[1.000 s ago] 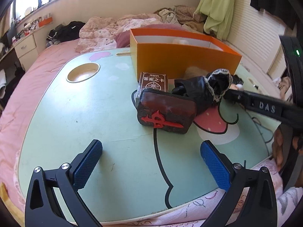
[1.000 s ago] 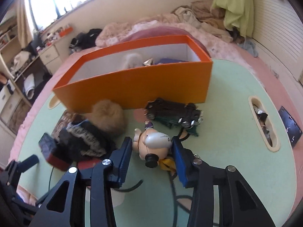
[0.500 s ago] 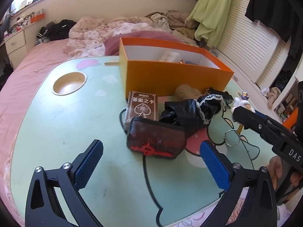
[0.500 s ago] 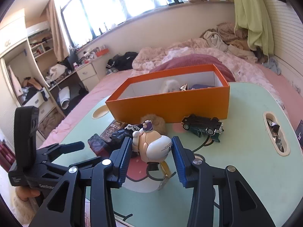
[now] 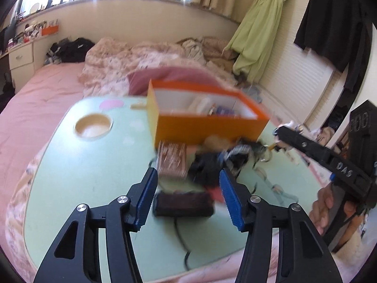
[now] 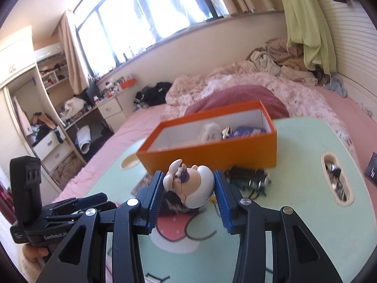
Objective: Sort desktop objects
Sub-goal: 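Lift the doll keychain over the orange box with right while left grasps the dark red case, then drop the dark red case into the box with left while right releases the doll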
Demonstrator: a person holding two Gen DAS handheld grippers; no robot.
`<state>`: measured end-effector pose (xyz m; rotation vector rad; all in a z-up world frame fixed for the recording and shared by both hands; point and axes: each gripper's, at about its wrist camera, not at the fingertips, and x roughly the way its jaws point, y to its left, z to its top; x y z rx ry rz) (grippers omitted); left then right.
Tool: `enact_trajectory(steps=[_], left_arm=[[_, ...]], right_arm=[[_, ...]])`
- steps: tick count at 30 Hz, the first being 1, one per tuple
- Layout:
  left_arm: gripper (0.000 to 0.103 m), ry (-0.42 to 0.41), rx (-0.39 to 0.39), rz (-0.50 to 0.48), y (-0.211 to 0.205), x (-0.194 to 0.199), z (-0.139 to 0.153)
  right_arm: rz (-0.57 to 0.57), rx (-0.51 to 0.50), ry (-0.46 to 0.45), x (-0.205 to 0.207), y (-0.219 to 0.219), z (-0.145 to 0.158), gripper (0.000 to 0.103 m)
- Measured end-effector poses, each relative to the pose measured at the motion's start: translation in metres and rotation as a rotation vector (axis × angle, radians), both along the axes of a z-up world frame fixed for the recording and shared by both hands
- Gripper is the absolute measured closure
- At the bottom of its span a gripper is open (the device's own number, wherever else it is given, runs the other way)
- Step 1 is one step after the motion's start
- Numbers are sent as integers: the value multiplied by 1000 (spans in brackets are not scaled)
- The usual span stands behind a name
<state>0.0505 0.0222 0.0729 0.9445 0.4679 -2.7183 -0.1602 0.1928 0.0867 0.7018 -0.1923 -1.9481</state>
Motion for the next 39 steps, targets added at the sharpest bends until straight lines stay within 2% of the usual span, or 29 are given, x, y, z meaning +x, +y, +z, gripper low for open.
enact_trajectory(steps=[2,5,7,8,9,10,14,19,20,21,22,27,29,32,36,38,39], left_arm=[[47,19,-44,-21,1,-21,21],[49,-30,-131,1,3,-48,37],[48,-36,-127,-18,5,-48,41],[41,-35,-117,-22,6,-42,39],[24,-42,-106,-20,7,-36,32],[17,-57,-103,-10,9,-29,22],[15,-128,-86,26,15,-18,-18],[16,-208,-51,-26,16,-30,-49],[30,-192,-28,-56,14,-32,-50],[66,-179,-4,-78,12,-31,-51],[73,-178,30,-102,11,-31,-53],[74,-161,16,-119,16,-21,-52],[74,-123,26,-123,16,-17,-42],[74,-51,20,-121,13,-20,-11],[74,0,-22,-102,4,-55,30],[73,10,3,-72,-9,-82,38],[70,13,18,-43,-17,-94,37]], right_arm=[[-24,-4,8,-16,-8,17,62],[-50,6,5,-43,-22,36,62],[-60,0,-7,-55,-26,43,62],[-67,-6,-9,-58,-26,46,62],[-70,-14,-10,-59,-24,47,62],[-67,-23,-9,-58,-22,48,62],[-55,-25,-13,-52,-18,39,62],[-36,-3,-34,-49,-23,24,62],[-36,1,-37,-49,-24,23,62],[-38,3,-40,-49,-24,21,62],[-39,2,-44,-50,-23,20,62],[-54,0,-40,-50,-18,18,62],[-64,3,-33,-53,-15,21,62],[-86,-11,-32,-64,-13,33,62],[-102,-23,-57,-86,-29,50,62],[-116,3,-39,-93,-42,52,61],[-116,22,-38,-97,-49,50,61]])
